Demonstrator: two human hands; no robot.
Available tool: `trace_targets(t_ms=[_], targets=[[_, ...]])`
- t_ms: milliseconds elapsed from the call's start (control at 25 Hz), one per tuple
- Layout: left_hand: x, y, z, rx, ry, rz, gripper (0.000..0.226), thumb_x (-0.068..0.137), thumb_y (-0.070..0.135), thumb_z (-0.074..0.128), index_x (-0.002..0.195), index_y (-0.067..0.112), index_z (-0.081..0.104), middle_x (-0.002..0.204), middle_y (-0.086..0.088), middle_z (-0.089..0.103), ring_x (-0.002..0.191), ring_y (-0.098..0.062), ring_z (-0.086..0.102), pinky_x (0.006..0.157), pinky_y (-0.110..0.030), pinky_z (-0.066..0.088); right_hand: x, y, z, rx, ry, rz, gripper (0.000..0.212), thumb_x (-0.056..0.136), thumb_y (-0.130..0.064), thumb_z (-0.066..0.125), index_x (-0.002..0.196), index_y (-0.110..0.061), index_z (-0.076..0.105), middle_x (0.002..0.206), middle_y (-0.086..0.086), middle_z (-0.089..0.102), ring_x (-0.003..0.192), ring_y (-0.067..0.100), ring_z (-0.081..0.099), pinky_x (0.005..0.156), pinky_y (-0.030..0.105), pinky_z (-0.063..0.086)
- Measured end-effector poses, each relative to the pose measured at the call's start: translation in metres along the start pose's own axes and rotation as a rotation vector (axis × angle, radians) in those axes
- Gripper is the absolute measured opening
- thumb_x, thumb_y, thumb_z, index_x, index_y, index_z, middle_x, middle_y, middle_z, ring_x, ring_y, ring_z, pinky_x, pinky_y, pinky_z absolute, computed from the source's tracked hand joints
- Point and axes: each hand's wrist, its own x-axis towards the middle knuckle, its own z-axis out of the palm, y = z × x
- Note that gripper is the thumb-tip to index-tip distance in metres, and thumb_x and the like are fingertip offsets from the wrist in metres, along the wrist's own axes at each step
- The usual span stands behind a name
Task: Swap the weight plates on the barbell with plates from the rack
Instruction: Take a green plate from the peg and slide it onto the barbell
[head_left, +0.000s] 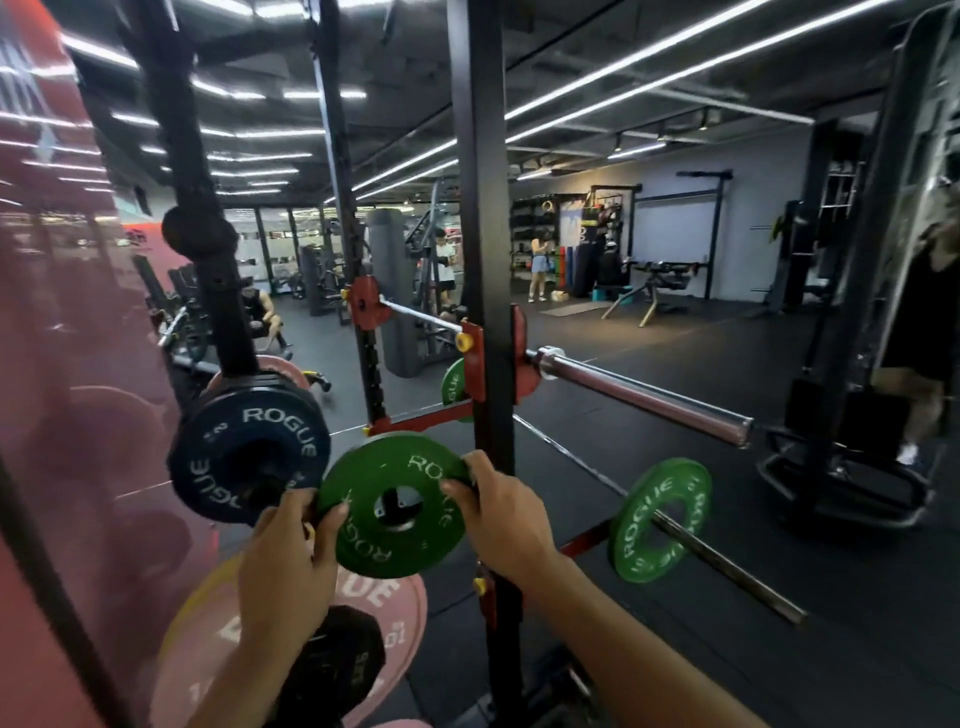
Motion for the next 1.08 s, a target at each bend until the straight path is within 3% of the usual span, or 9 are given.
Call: trace_targets(t_ms=[80, 280, 520, 680, 880, 1080], targets=[[-0.011, 0.041, 0.023, -0.084, -0.040, 0.072, 0.027, 0.090, 0.041, 0.054, 0.097, 0.015, 0.055, 0.082, -0.002, 0.055, 0.073, -0.022, 0.053, 0.060, -0.034, 0.041, -0.021, 0.029, -0.037, -0.054, 0.037, 0.068, 0.024, 0.099, -0.051, 0.040, 0.105, -0.028, 0.044, 0.074, -0.013, 0.056, 0.057, 0.005, 0.050, 0.047, 0.019, 0.029], [-0.048, 0.135, 0.090, -0.254, -0.155, 0.216, 0.031, 0.090, 0.043, 0.055, 0.097, 0.013, 0.058, 0.080, 0.004, 0.054, 0.071, -0.020, 0.055, 0.059, -0.031, 0.041, -0.087, 0.097, -0.128, -0.175, 0.149, 0.252, 0.027, 0.097, -0.051, 0.045, 0.107, -0.026, 0.048, 0.076, -0.007, 0.062, 0.070, 0.025, 0.064, 0.053, 0.030, 0.036], [-0.075, 0.220, 0.149, -0.440, -0.233, 0.323, 0.029, 0.090, 0.045, 0.056, 0.097, 0.016, 0.059, 0.078, 0.016, 0.047, 0.069, -0.016, 0.055, 0.060, -0.034, 0.048, -0.137, 0.150, -0.207, -0.299, 0.221, 0.442, 0.030, 0.097, -0.054, 0.042, 0.113, -0.029, 0.047, 0.079, -0.006, 0.066, 0.071, 0.020, 0.065, 0.057, 0.032, 0.046], [-0.065, 0.251, 0.188, -0.485, -0.297, 0.343, 0.030, 0.092, 0.050, 0.053, 0.099, 0.021, 0.057, 0.082, 0.008, 0.052, 0.073, -0.016, 0.055, 0.061, -0.033, 0.047, -0.142, 0.175, -0.232, -0.365, 0.262, 0.528, 0.030, 0.096, -0.055, 0.042, 0.109, -0.028, 0.048, 0.078, -0.007, 0.064, 0.070, 0.020, 0.063, 0.058, 0.034, 0.047], [-0.039, 0.271, 0.233, -0.517, -0.343, 0.393, 0.026, 0.093, 0.049, 0.055, 0.098, 0.024, 0.055, 0.082, 0.007, 0.055, 0.076, -0.013, 0.052, 0.061, -0.025, 0.034, -0.124, 0.200, -0.241, -0.413, 0.314, 0.580, 0.027, 0.097, -0.052, 0.043, 0.107, -0.028, 0.048, 0.077, -0.006, 0.064, 0.070, 0.022, 0.063, 0.059, 0.038, 0.050], [-0.016, 0.285, 0.268, -0.537, -0.363, 0.397, 0.022, 0.093, 0.049, 0.054, 0.089, 0.028, 0.049, 0.076, 0.016, 0.046, 0.070, -0.003, 0.044, 0.058, -0.018, 0.031, -0.099, 0.230, -0.244, -0.462, 0.324, 0.604, 0.031, 0.097, -0.052, 0.042, 0.108, -0.024, 0.049, 0.077, -0.004, 0.064, 0.070, 0.024, 0.063, 0.057, 0.037, 0.048]])
